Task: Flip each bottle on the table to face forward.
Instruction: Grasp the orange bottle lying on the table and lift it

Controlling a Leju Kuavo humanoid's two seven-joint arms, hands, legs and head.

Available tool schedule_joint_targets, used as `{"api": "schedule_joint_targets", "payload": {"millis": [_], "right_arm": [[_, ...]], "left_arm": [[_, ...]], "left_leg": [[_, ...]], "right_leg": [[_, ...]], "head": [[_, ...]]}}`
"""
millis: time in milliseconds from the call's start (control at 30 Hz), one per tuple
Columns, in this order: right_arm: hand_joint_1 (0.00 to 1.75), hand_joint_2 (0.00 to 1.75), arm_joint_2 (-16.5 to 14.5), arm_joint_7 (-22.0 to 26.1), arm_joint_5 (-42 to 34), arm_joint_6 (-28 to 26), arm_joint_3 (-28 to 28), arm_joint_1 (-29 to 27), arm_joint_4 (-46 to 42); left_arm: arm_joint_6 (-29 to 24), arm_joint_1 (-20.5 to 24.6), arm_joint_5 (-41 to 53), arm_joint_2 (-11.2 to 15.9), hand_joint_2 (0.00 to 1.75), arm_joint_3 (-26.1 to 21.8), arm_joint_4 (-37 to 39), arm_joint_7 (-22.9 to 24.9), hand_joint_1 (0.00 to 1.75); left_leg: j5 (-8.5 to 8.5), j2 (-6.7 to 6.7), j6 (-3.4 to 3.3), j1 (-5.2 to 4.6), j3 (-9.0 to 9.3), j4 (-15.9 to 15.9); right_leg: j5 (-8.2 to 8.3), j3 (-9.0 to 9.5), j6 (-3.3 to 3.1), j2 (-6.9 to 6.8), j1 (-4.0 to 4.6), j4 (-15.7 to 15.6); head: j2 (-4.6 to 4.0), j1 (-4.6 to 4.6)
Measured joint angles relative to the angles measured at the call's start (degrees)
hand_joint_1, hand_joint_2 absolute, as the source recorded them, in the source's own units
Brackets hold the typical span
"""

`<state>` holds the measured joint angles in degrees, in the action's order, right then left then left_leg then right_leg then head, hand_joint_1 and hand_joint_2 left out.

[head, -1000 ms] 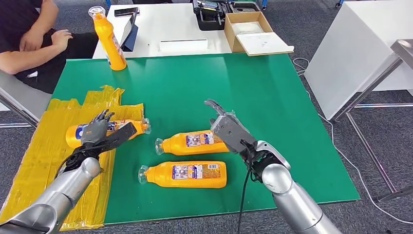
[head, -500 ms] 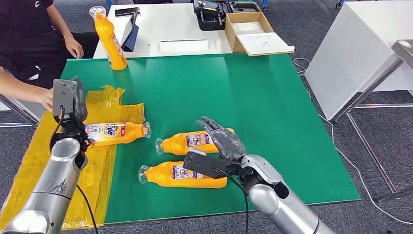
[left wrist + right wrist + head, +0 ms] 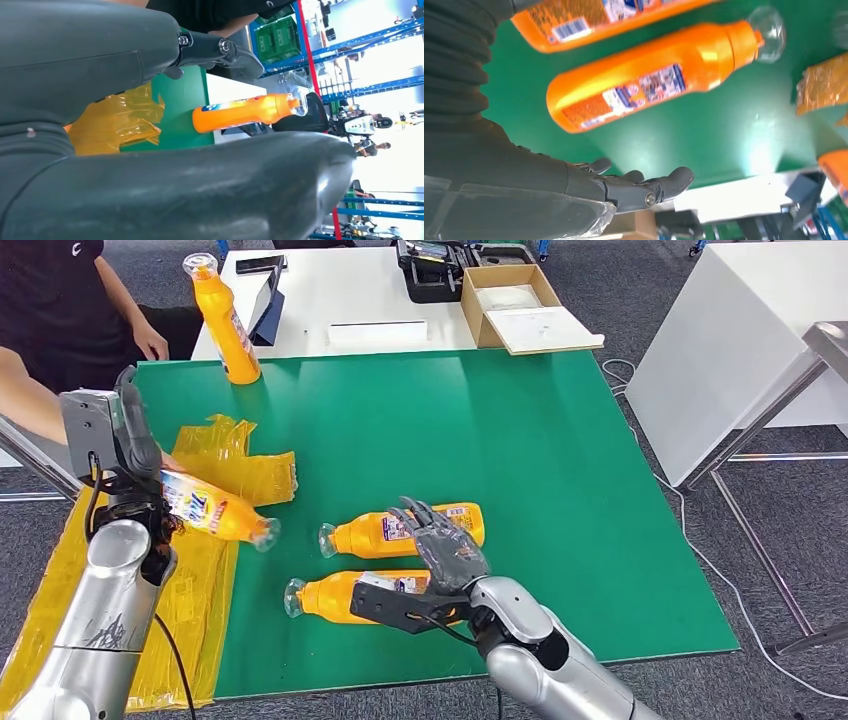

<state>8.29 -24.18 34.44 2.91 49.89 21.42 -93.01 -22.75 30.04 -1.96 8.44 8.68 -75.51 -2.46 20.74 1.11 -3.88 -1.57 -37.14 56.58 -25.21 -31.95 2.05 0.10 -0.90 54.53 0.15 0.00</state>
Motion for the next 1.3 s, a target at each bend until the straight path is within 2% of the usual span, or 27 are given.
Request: {"api": "schedule_joint_targets", "payload": {"millis": [367, 733, 1000, 1300], "right_arm": [[0.0, 1.75, -0.69, -1.58, -2.32, 0.1, 4.8, 2.05, 4.6], [0.0, 1.75, -0.57, -3.35, -0.87, -0.32, 10.01, 4.51, 9.09], [0.0, 1.75, 0.66, -4.9, 3.75, -1.07, 16.16, 6.56, 15.29], [0.0, 1.75, 2.16, -5.66, 3.02, -1.23, 19.83, 7.42, 18.68]], "left_arm": [[-1.46, -0.01, -1.48, 0.0, 0.0, 0.43, -0.03, -0.05, 0.0], [-3.05, -0.18, -4.04, 0.22, 0.0, 0.43, 0.17, -1.28, 0.0], [-3.79, -0.54, -7.16, 1.37, 0.0, 0.36, 1.51, -2.99, 0.0], [-4.54, -0.39, -9.57, 1.74, 0.0, 0.56, 2.76, -3.86, 0.0]], "left_leg": [[0.0, 0.01, 0.0, 0.0, -0.01, 0.0], [-0.01, 0.02, 0.0, 0.0, -0.01, 0.0], [-0.01, 0.02, 0.01, 0.0, -0.01, 0.0], [-0.01, 0.02, 0.01, 0.0, 0.0, 0.0]], "right_leg": [[0.0, 0.0, 0.0, 0.0, 0.0, 0.0], [0.0, 0.01, 0.0, 0.0, 0.0, 0.0], [0.0, 0.01, 0.0, 0.0, 0.0, 0.0], [0.0, 0.0, 0.0, 0.0, -0.01, 0.0]], "head": [[0.0, 0.01], [0.0, 0.01], [0.0, 0.01], [0.0, 0.01]]}}
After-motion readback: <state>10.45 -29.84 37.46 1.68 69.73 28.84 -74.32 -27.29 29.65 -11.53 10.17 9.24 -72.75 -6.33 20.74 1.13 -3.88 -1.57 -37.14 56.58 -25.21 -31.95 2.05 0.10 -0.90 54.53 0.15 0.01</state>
